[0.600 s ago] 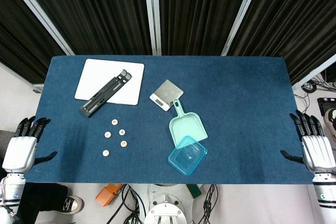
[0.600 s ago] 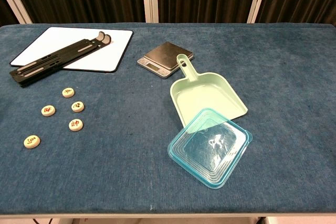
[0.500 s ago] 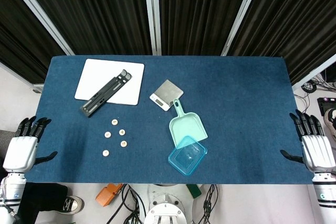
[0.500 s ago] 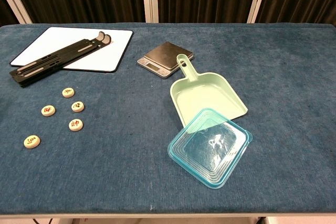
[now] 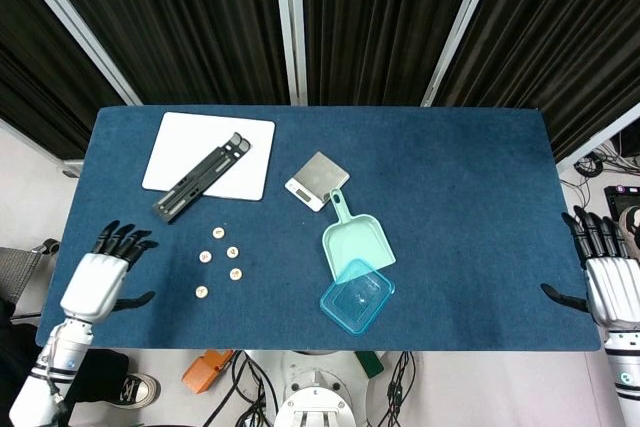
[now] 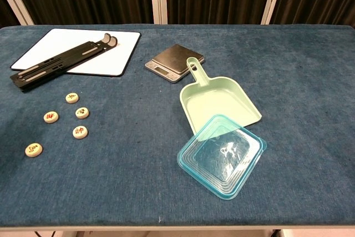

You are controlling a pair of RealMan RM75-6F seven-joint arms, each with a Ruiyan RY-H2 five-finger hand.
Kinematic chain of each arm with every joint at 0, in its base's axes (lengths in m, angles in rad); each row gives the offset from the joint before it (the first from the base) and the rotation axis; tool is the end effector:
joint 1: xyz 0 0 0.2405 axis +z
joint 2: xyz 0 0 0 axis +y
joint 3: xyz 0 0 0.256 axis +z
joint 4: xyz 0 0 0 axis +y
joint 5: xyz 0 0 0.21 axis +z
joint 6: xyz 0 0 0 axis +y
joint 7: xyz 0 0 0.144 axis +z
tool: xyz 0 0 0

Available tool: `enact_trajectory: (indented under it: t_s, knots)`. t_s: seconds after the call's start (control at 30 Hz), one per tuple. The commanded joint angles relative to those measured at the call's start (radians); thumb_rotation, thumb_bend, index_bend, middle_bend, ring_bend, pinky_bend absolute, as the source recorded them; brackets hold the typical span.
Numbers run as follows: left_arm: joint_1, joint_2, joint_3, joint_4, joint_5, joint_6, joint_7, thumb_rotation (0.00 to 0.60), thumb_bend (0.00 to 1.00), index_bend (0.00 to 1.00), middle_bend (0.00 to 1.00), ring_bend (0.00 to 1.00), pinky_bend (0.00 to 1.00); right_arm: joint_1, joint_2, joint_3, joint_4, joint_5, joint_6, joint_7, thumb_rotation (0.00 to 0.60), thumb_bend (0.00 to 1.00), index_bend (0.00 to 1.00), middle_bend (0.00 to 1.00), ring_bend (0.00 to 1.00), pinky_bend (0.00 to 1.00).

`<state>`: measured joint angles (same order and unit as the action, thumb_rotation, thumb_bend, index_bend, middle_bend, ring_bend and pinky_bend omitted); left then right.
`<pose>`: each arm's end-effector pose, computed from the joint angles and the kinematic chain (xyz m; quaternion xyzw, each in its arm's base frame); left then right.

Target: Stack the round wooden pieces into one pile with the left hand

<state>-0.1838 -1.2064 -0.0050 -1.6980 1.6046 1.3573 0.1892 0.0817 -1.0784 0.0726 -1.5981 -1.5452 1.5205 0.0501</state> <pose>-0.2600 0.1926 0.0975 -0.6876 -0.3630 -0.3822 0.4994 -0.3071 -0.1848 0.1787 0.5959 -0.3600 0.4136 0.5867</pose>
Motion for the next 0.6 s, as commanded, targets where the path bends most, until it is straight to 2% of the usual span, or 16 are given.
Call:
enact_trajectory:
  t_s: [0.03,0.27,0.6]
  knots:
    - [-0.054,-0.034,0.017,-0.022,0.034,-0.076,0.023,0.6,0.15,0.3,0.18,0.11,0.03,-0.004,0.005,0.001,0.002,0.001,0.007,0.004,0.6,0.03,0.0,0.05,0.0,0.06]
    - [-0.105,-0.117,0.037,0.011,-0.014,-0.199,0.023,0.6,0.22,0.34,0.18,0.11,0.03,-0.011,0.03,0.013,-0.007,0.008,0.025,0.028,0.6,0.03,0.0,0.05,0.0,0.06]
    - [-0.097,-0.23,0.037,0.096,-0.087,-0.207,0.018,0.6,0.25,0.39,0.18,0.07,0.03,0.002,0.051,0.014,-0.03,0.009,0.001,0.024,0.6,0.03,0.0,0.03,0.0,0.06]
